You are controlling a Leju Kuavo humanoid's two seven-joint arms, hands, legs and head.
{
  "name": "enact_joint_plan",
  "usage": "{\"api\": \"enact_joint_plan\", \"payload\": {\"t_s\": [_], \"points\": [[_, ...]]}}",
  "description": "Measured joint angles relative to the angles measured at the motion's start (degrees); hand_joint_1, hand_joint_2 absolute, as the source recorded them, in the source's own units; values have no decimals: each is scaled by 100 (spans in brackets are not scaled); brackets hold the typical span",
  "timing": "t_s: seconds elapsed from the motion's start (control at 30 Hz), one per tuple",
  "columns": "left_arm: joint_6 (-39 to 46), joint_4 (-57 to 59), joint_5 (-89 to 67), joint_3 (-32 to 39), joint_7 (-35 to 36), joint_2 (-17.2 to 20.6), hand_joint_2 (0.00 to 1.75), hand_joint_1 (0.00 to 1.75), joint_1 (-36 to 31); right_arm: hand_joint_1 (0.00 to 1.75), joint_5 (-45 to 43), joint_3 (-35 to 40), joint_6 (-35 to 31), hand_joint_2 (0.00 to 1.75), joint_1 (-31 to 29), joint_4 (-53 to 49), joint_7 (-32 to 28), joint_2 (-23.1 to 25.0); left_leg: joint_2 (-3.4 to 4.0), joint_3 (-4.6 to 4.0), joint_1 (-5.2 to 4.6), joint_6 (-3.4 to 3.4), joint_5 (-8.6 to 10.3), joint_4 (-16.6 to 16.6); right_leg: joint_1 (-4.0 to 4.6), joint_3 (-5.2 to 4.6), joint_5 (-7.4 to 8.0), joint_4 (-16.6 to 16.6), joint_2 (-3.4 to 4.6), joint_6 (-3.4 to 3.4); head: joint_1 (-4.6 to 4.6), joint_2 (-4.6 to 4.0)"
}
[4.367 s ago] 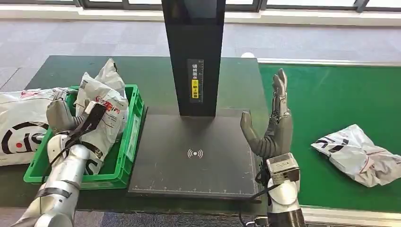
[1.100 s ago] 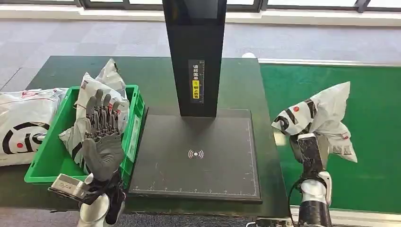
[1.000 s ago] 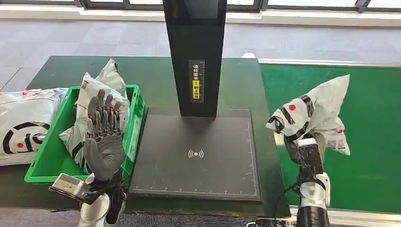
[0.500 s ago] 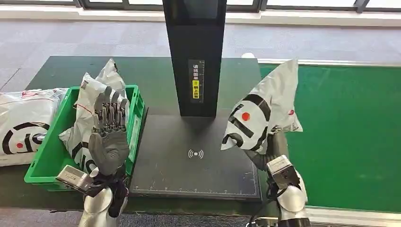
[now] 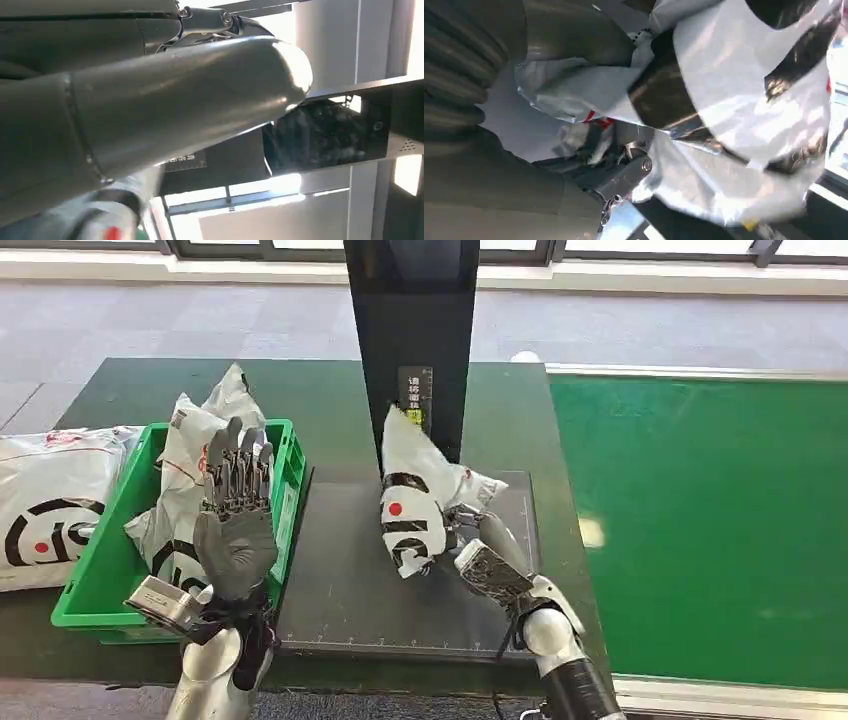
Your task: Moved the parcel from conveyor to table for the left to box.
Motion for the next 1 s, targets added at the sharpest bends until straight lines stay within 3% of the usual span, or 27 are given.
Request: {"api": "enact_joint_plan", "payload": {"t_s": [0.57, 0.6, 1.0], "points": [[107, 92, 112, -4, 7, 15, 0, 0, -38, 0, -230, 131, 94, 175, -518, 933, 13, -92, 1, 1, 0, 0, 1, 1, 0, -5, 1, 0, 0, 0, 0, 0], [118, 116, 122, -4, 7, 15, 0, 0, -52, 0, -303, 131, 74, 0, -502, 933, -28, -103, 1, 0, 0, 0, 1, 1, 0, -5, 1, 0, 1, 0, 0, 0], [664, 347, 297, -5, 94, 24, 0, 0, -222, 0, -902, 63, 149, 0, 381, -734, -530, -271, 6, -1, 0, 0, -2, 1, 0, -10, 0, -2, 4, 0, 0, 0]]}}
